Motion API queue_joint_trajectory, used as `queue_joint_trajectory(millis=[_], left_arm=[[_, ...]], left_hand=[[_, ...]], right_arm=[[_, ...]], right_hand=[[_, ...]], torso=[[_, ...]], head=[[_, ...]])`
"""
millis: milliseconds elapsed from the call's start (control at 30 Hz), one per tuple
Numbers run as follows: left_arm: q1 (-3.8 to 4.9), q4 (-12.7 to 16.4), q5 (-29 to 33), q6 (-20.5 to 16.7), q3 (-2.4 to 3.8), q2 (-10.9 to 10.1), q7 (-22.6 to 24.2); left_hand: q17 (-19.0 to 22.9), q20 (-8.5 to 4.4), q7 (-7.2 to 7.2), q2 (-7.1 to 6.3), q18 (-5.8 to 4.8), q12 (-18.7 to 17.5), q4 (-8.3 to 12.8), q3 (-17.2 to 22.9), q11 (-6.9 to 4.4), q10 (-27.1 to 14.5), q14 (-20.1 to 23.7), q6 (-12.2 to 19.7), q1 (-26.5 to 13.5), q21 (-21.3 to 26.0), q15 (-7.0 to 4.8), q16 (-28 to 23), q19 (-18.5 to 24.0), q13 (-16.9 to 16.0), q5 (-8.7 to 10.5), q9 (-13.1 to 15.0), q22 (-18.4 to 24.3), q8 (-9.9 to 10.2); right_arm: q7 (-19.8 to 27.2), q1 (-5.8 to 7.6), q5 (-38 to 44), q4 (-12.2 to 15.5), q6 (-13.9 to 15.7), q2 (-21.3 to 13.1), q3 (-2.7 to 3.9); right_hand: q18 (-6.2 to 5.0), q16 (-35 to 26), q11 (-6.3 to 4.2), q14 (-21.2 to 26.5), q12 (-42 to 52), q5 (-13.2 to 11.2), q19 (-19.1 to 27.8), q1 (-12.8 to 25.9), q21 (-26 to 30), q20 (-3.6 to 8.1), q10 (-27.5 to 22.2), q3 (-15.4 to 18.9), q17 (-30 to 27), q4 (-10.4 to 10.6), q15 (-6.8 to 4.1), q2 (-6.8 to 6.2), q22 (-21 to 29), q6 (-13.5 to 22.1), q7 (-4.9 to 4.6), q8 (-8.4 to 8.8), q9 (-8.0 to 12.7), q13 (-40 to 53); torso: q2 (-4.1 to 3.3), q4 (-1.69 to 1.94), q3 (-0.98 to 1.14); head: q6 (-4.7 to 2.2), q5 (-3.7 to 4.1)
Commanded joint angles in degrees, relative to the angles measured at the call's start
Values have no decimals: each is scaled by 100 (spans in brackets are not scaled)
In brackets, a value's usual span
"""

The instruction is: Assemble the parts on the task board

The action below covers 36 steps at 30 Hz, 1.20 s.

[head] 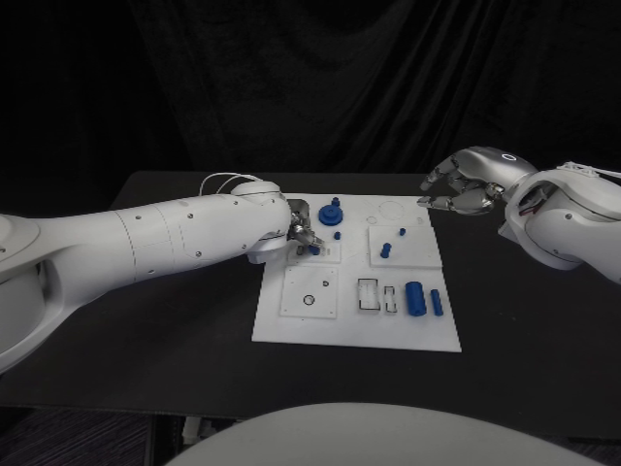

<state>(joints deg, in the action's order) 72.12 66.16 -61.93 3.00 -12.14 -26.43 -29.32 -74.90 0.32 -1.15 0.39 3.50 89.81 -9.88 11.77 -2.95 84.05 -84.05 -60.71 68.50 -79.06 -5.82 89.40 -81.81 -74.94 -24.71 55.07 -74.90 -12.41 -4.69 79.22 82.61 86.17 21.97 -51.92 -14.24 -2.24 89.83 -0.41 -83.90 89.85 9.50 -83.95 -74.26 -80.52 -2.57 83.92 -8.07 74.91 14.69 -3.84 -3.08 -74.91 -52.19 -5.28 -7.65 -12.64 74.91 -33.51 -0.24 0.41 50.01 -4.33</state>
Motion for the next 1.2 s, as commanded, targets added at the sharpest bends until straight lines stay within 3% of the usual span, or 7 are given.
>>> queue_joint_trajectory(millis=[33, 333, 1200], left_arm=[[-25, -1, -21, 6, -4, 2, 12], [-33, -38, -21, -37, -4, 21, 61], [-77, -15, -21, -108, -4, 31, 82]], left_hand=[[-1356, 13, 15, -31, 34, 19, 1, 43, -17, 595, -549, -8, -43, 21, -21, -31, 41, -1506, 31, 12, -80, 33], [-1334, 21, 2, -49, 39, 16, 0, 173, -6, 593, -542, -2, -123, 51, -12, -46, 54, -1503, 141, 57, -63, 67], [-1328, 27, -6, -45, 43, 3, 1, 277, 1, 585, -540, -7, -178, 70, -6, -51, 61, -1493, 196, 97, -55, 88]], right_arm=[[-105, -16, 9, -6, -12, 1, 5], [-101, -22, 9, -11, -12, 16, 5], [-100, -28, 9, -14, -31, 20, 5]], right_hand=[[-11, 17, 47, -610, 15, 13, -121, -53, 32, -47, 608, -1, 1509, -49, 50, 13, -1200, -26, 3, -6, -5, 1509], [-14, 17, 49, -610, 15, 12, -114, -51, 45, -49, 608, 1, 1509, -50, 52, 18, -1196, -31, 1, -1, -4, 1509], [-18, 17, 50, -610, 15, 12, -105, -51, 63, -50, 608, 1, 1509, -52, 52, 21, -1190, -37, 0, 1, -4, 1509]], torso=[[2, -5, 2], [4, -17, 2], [5, -11, 3]], head=[[-1, -7], [-1, -16], [-1, -16]])
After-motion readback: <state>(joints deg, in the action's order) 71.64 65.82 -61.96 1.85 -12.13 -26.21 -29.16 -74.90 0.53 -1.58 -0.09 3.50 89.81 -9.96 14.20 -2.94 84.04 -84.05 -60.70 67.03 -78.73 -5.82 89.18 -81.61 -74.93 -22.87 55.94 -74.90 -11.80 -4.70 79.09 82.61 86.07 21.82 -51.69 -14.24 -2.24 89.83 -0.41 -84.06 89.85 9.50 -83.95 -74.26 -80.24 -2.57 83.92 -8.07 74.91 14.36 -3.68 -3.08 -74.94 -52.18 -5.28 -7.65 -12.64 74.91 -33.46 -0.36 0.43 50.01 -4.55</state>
